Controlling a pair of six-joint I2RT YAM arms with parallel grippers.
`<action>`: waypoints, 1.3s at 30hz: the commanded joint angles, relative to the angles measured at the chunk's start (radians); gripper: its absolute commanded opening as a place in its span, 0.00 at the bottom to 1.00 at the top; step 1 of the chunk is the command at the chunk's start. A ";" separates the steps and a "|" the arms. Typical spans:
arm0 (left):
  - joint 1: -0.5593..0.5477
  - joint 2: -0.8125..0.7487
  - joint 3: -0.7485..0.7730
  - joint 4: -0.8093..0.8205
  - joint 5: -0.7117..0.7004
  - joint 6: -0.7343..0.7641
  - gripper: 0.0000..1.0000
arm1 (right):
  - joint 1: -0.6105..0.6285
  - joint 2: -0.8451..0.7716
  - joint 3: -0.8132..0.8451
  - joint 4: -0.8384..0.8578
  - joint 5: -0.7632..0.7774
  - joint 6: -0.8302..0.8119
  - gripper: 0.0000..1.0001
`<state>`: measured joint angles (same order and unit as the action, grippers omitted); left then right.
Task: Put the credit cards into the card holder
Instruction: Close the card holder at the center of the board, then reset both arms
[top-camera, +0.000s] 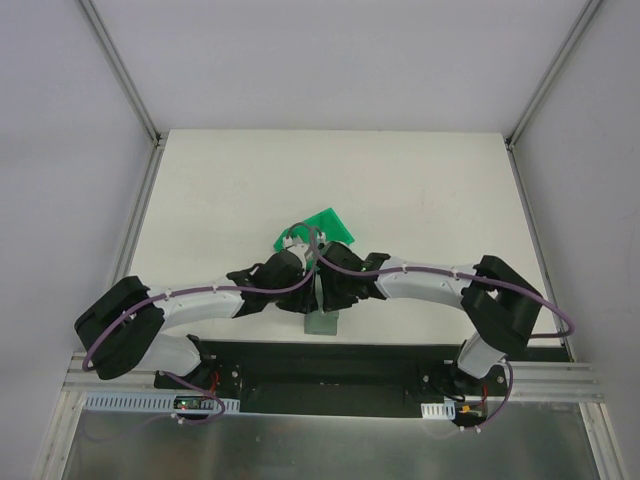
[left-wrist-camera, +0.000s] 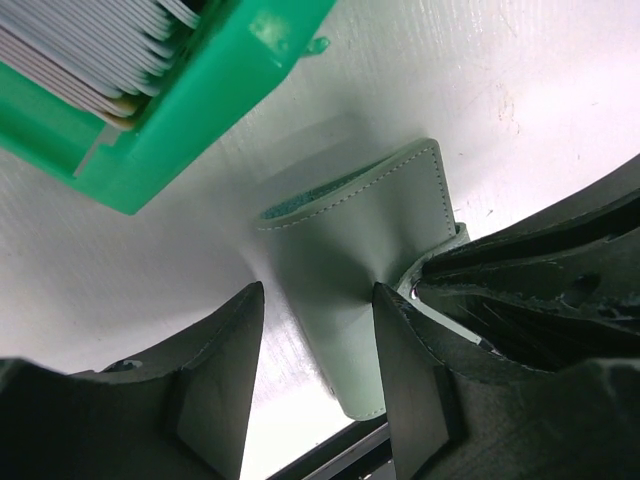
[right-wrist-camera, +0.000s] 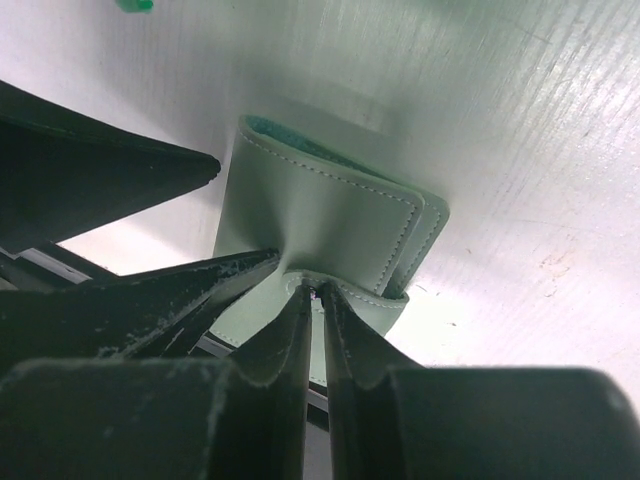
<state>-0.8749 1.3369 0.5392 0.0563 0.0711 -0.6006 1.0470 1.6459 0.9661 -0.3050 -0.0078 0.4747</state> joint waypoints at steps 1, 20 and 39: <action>-0.003 -0.019 -0.028 0.008 -0.001 -0.004 0.47 | 0.010 0.084 0.005 -0.105 0.052 0.002 0.11; -0.003 -0.073 -0.073 0.031 -0.036 -0.028 0.48 | 0.012 0.118 0.039 -0.155 0.095 -0.011 0.15; 0.174 -0.420 -0.050 -0.217 -0.298 0.005 0.99 | -0.231 -0.526 -0.309 0.181 0.157 -0.169 0.75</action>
<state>-0.7746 0.9447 0.4751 -0.0788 -0.1753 -0.6189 0.8867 1.2007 0.7448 -0.1272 0.0937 0.3275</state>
